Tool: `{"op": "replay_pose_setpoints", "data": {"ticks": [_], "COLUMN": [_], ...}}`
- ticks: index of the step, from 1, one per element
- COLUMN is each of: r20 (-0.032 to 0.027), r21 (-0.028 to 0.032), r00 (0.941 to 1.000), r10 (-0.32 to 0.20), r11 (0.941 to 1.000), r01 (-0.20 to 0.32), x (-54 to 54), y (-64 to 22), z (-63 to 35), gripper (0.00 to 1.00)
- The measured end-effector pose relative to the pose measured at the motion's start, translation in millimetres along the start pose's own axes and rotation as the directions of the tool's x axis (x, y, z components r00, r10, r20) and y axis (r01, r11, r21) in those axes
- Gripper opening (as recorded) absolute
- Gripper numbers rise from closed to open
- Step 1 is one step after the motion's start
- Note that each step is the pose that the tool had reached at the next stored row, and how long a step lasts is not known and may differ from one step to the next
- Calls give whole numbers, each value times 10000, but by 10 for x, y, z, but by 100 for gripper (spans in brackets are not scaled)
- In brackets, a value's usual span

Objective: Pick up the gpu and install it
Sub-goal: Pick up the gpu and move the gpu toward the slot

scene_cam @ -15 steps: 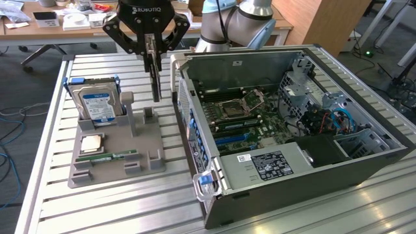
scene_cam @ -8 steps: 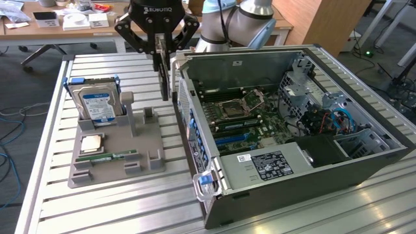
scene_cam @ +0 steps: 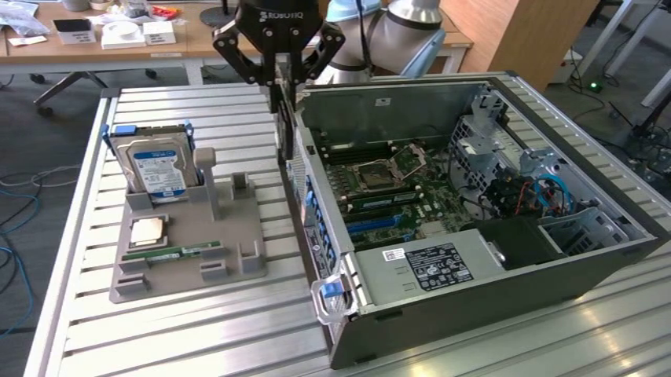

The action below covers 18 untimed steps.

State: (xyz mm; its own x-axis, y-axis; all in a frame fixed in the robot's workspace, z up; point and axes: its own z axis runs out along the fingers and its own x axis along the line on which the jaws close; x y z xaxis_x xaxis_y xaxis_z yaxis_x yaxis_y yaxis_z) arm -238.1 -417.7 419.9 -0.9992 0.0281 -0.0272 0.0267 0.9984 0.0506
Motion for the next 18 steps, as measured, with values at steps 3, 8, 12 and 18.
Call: {"op": "replay_pose_setpoints", "data": {"ticks": [3,8,12,18], "r20": [0,-1,0,-1], "r21": [0,1,0,0], "r00": [10000,10000,10000,10000], "r10": [1,1,0,-1], "r11": [10000,10000,10000,10000], "r01": [-1,-1,0,1], "x": [-93,-259,-385,-562], "y": [3,9,13,21], "z": [3,7,11,16], "gripper": [26,26,26,26]}}
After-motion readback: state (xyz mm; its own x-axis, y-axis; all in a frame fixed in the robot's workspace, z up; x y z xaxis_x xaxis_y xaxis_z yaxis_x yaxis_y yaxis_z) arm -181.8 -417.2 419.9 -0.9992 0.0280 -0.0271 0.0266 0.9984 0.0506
